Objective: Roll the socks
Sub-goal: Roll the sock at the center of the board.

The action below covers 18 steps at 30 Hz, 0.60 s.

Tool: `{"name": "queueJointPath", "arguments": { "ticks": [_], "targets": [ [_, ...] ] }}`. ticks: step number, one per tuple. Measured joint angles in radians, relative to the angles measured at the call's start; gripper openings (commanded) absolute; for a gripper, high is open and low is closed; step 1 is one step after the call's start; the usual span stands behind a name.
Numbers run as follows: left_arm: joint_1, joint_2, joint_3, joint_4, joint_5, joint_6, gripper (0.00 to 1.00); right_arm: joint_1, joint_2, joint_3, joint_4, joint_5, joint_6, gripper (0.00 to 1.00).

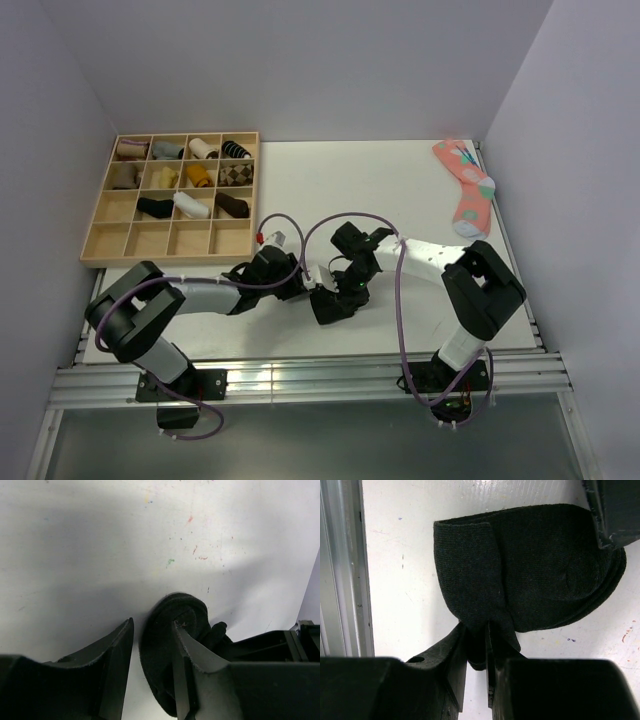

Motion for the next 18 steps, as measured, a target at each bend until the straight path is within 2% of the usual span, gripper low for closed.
{"name": "queueJointPath", "arguments": {
  "ticks": [8,11,12,14,15,17,18],
  "targets": [
    [0.002,0.087,0.039,0.089,0.102,0.078,0.37,0.000,0.006,0.006,-0.005,0.000,0.004,0.19],
    [0.002,0.119,0.059,0.105,0.127,0.095,0.29,0.000,0.006,0.006,-0.005,0.000,0.004,0.19],
    [0.002,0.131,0.066,0.111,0.137,0.101,0.22,0.000,0.006,0.006,-0.005,0.000,0.004,0.19],
    [0.002,0.154,0.076,0.121,0.150,0.109,0.15,0.000,0.006,0.006,-0.005,0.000,0.004,0.19],
    [0.003,0.162,0.079,0.127,0.158,0.111,0.07,0.000,0.006,0.006,-0.005,0.000,0.003,0.19],
    [0.003,0.173,0.085,0.137,0.169,0.113,0.01,0.000,0.006,0.006,-0.006,0.000,0.002,0.19],
    [0.003,0.177,0.089,0.141,0.174,0.115,0.00,0.000,0.006,0.007,-0.010,-0.001,-0.002,0.19]
  ]
}}
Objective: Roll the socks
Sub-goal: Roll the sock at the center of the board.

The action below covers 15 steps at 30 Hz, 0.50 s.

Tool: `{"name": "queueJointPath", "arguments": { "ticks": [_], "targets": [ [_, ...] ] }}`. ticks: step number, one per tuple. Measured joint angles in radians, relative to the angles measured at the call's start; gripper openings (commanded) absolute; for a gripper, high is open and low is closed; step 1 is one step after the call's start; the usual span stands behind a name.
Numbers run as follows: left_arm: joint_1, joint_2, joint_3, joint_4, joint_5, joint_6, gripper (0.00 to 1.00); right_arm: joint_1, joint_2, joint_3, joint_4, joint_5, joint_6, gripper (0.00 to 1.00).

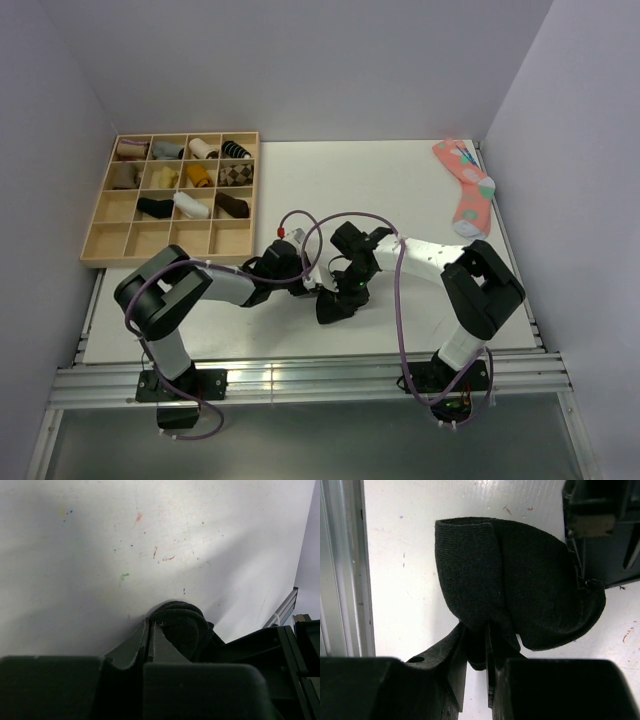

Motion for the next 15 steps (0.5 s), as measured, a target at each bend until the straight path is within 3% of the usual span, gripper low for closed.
{"name": "queueJointPath", "arguments": {
  "ticks": [15],
  "targets": [
    [0.039,0.023,-0.005,0.052,0.015,-0.029,0.01,0.000,0.017,0.029,-0.132,-0.018,-0.105,0.18]
  ]
}}
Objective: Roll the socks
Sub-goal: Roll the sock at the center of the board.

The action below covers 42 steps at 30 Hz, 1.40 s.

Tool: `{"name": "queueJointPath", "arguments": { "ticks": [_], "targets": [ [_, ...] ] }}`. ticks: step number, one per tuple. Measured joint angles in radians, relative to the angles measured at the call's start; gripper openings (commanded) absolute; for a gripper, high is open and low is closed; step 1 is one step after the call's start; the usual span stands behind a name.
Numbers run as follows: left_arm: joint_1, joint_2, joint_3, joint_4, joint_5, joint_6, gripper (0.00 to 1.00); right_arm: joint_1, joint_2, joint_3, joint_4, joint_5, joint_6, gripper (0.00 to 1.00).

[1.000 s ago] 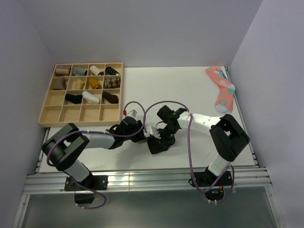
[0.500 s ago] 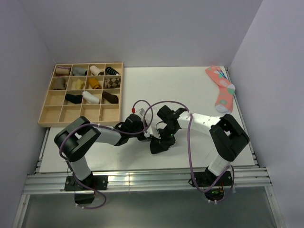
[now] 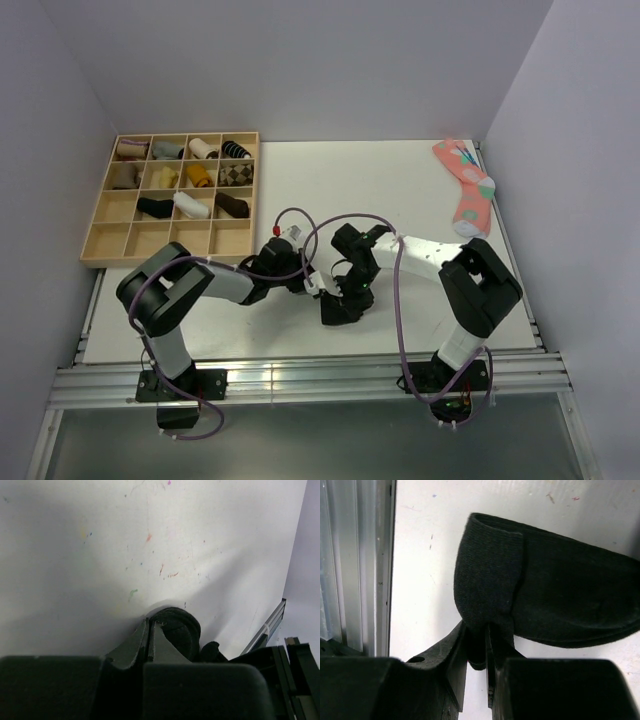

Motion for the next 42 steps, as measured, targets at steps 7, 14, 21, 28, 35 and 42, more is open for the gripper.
{"name": "queueJointPath", "arguments": {
  "ticks": [7,14,21,28,35,42],
  "targets": [
    [0.003,0.046,0.041,0.021,0.017,-0.009,0.00,0.000,0.019,0.026,-0.051,-0.002,-0.026,0.18],
    [0.008,0.069,0.040,0.071,0.034,-0.014,0.00,0.000,0.196,0.186,-0.184,-0.054,-0.026,0.18],
    [0.019,0.074,-0.010,0.162,0.051,-0.029,0.02,-0.007,0.256,0.239,-0.223,-0.083,0.035,0.18],
    [0.019,0.075,-0.116,0.344,0.034,-0.063,0.36,-0.008,0.287,0.248,-0.216,-0.123,0.118,0.18],
    [0.025,0.068,-0.195,0.490,-0.028,-0.085,0.45,0.002,0.323,0.273,-0.213,-0.198,0.103,0.18],
    [0.036,0.024,-0.284,0.549,-0.125,-0.093,0.48,-0.001,0.360,0.311,-0.215,-0.229,0.125,0.18]
  ]
}}
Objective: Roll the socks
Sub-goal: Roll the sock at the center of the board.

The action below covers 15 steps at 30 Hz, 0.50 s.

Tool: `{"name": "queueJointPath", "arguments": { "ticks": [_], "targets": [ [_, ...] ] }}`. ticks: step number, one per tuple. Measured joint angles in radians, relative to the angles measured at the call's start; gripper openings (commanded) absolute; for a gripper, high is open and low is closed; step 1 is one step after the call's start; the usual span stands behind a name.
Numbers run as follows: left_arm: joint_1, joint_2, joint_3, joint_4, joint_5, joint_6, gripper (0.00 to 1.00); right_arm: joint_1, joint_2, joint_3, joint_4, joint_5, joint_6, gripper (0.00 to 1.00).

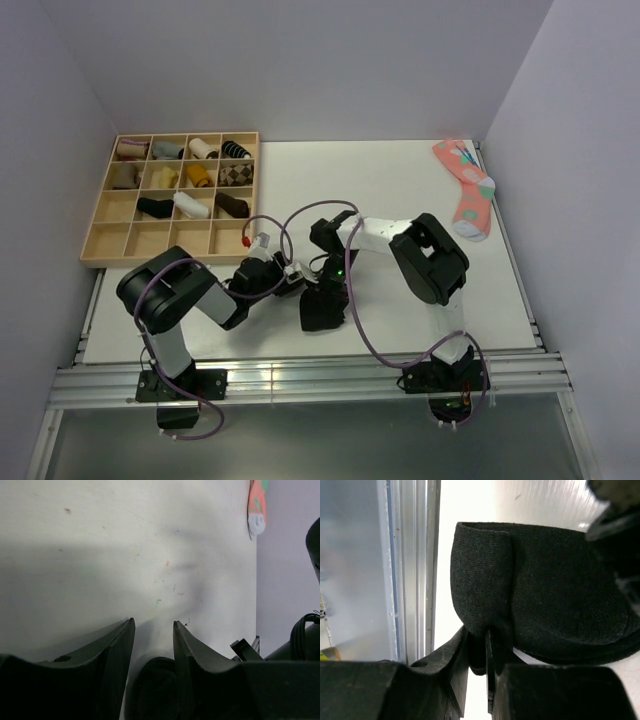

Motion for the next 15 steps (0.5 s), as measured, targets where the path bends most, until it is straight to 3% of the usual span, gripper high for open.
{"name": "queueJointPath", "arguments": {
  "ticks": [4,7,15],
  "targets": [
    [0.000,-0.052,-0.056,-0.003,-0.075,0.000,0.52,0.007,0.007,0.014,0.008,-0.005,0.007,0.18],
    [-0.010,-0.137,-0.136,0.011,-0.088,0.000,0.57,-0.028,0.037,0.029,-0.008,0.021,0.133,0.18],
    [-0.067,-0.237,-0.261,0.036,-0.140,0.008,0.50,-0.069,0.077,0.050,-0.059,0.041,0.274,0.18]
  ]
}}
